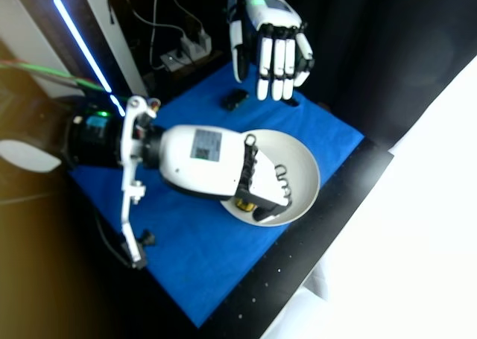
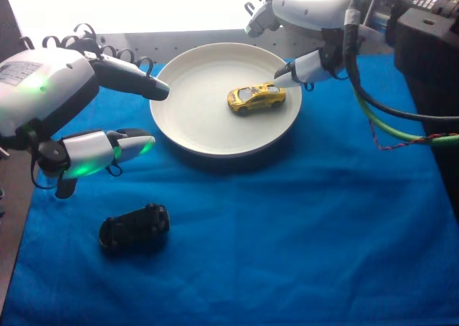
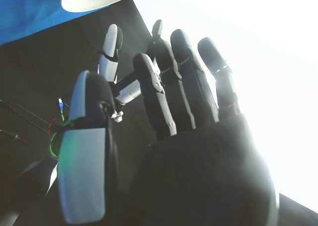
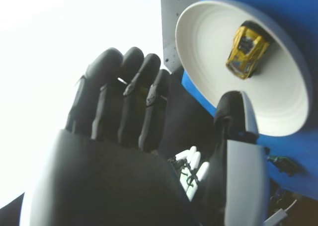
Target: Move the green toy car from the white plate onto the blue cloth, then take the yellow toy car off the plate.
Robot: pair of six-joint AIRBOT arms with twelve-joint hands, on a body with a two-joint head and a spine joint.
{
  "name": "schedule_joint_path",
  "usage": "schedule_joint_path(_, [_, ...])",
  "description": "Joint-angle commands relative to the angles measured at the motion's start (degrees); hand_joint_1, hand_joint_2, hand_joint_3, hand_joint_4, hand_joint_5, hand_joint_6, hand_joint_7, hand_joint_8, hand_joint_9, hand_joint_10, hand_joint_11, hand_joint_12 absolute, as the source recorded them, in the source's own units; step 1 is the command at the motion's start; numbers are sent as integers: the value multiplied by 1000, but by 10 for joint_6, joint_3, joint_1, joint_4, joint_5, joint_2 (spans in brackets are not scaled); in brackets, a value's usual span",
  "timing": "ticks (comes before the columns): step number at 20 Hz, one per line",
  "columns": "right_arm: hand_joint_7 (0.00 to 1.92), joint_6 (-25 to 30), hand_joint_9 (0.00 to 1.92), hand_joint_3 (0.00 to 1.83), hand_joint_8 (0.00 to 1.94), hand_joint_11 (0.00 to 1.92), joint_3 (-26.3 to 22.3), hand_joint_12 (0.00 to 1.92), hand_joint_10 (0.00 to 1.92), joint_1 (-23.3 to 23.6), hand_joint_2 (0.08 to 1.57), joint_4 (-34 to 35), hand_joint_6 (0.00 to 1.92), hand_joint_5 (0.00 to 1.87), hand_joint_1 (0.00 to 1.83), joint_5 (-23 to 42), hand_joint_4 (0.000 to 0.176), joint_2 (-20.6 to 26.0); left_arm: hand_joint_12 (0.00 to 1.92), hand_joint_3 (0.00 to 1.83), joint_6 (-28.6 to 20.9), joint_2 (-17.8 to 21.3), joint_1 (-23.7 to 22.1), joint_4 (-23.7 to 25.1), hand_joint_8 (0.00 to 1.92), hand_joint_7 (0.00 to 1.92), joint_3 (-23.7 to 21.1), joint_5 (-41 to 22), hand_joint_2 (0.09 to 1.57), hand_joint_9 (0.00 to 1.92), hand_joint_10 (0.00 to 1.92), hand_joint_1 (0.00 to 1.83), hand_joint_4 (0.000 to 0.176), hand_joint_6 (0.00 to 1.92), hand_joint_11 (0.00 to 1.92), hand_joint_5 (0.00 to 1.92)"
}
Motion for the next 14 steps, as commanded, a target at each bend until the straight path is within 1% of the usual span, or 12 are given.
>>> schedule_joint_path(1, [497, -3, 254, 0, 686, 95, 2, 1921, 1272, 10, 1005, 0, 34, 802, 870, 60, 0, -4, 1473, 0, 0, -3, -4, 7, 6, 748, 1, -70, 1147, 705, 87, 839, 53, 16, 155, 830])
schedule_joint_path(2, [491, -3, 319, 0, 1008, 248, 2, 1921, 1529, 10, 994, -1, 26, 825, 883, 58, 0, -7, 1482, 0, 0, -3, -4, 8, 6, 748, 1, -70, 1143, 703, 87, 851, 57, 17, 153, 836])
schedule_joint_path(3, [473, -3, 320, 0, 1090, 269, 2, 1921, 1579, 10, 983, -1, 17, 831, 865, 56, 0, -9, 1483, 0, 0, -3, -4, 8, 5, 747, 1, -70, 1143, 695, 85, 860, 56, 16, 139, 836])
schedule_joint_path(4, [493, -3, 366, 0, 1021, 299, 2, 1921, 1517, 10, 980, -2, 0, 780, 826, 56, 0, -11, 1526, 11, 0, -3, -4, 8, 3, 756, 1, -71, 1186, 691, 97, 913, 151, 1012, 127, 796])
schedule_joint_path(5, [493, -3, 366, 0, 1021, 299, 2, 1921, 1517, 10, 980, -3, 0, 780, 826, 55, 0, -12, 1526, 11, 0, -3, -4, 7, 3, 756, 1, -71, 1186, 691, 97, 913, 151, 1012, 127, 796])
schedule_joint_path(6, [501, -3, 345, 1, 869, 231, 2, 1921, 1388, 10, 987, -3, 1, 775, 817, 55, 0, -13, 1548, 9, 0, -3, -4, 7, 2, 758, 1, -71, 1222, 688, 106, 899, 171, 1287, 114, 740])
schedule_joint_path(7, [539, -3, 397, 0, 839, 276, 0, 1921, 1362, 10, 986, -4, 0, 748, 832, 55, 0, -15, 1548, 4, 0, -3, -4, 7, 2, 760, 0, -72, 1236, 691, 114, 890, 175, 1356, 121, 720])
schedule_joint_path(8, [635, -3, 496, 0, 538, 314, -1, 1762, 1119, 10, 984, -4, 1, 709, 834, 55, 0, -16, 1453, 0, 0, -3, -4, 7, 6, 752, 0, -73, 1142, 669, 98, 834, 86, 425, 102, 680])
schedule_joint_path(10, [691, -3, 554, 0, 357, 335, -7, 1647, 943, 10, 982, -7, 2, 690, 839, 55, 0, -17, 1469, 0, -1, -3, -4, 7, 3, 751, 0, -74, 1138, 664, 87, 840, 79, 249, 81, 740])
schedule_joint_path(12, [785, -3, 627, 0, 123, 337, -6, 1507, 699, 9, 948, -8, 0, 667, 866, 55, 0, -20, 1488, 0, -1, -3, -4, 7, 0, 740, -1, -75, 1137, 656, 86, 814, 99, 107, 74, 791])
schedule_joint_path(13, [810, -3, 530, 0, 85, 292, -5, 1647, 925, 9, 941, -9, 2, 672, 886, 53, 0, -22, 1474, 6, -1, -3, -4, 7, 5, 749, -1, -76, 1228, 667, 116, 888, 173, 1303, 98, 729])
schedule_joint_path(14, [810, -3, 530, 0, 85, 292, -3, 1647, 925, 9, 941, -9, 2, 672, 886, 51, 0, -24, 1474, 6, -1, -3, -4, 7, 5, 749, -1, -76, 1228, 667, 116, 888, 173, 1303, 98, 729])
